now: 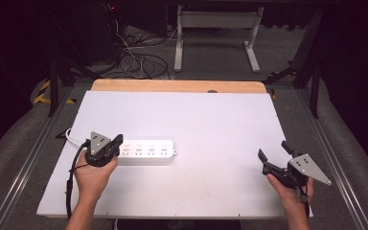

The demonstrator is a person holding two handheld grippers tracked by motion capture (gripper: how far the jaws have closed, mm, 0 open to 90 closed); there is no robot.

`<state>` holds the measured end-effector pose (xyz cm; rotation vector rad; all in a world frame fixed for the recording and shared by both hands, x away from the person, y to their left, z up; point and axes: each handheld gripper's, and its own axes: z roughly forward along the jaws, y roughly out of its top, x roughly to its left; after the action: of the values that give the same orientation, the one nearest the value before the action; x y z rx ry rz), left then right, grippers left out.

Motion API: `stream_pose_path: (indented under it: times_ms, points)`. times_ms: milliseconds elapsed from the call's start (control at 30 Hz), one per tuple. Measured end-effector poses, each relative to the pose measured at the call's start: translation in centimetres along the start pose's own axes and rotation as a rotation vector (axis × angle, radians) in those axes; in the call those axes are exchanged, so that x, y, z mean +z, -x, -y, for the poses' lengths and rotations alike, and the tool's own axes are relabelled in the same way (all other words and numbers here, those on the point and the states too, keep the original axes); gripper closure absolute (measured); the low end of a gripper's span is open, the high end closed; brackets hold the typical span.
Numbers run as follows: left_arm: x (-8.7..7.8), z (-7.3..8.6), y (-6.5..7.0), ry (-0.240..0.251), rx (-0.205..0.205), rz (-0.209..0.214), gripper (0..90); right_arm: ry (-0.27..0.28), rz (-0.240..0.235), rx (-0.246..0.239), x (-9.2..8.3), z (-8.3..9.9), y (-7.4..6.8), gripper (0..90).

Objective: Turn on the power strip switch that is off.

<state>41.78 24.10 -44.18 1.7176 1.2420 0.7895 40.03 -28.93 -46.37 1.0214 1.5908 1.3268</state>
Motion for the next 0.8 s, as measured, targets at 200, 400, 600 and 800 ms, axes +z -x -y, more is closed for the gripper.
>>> stream_pose_path:
  times_ms: [200, 400, 600, 800]
  points:
    - [0.8, 0.1, 0.1, -0.025, -0.006, -0.003, 90.0, 0.000, 0.008, 0.003, 0.0, 0.0, 0.1, 14.7]
    - [1.2, 0.2, 0.2, -0.040, -0.014, 0.003, 90.0, -0.005, 0.003, -0.001, 0.1, 0.1, -0.1, 14.7]
    - [1.5, 0.2, 0.2, -0.071, -0.024, 0.013, 90.0, -0.006, 0.006, -0.003, 0.1, 0.1, -0.1, 14.7]
    - [2.1, 0.3, 0.1, -0.095, -0.035, 0.013, 90.0, -0.009, 0.008, -0.002, 0.1, 0.1, 0.0, 14.7]
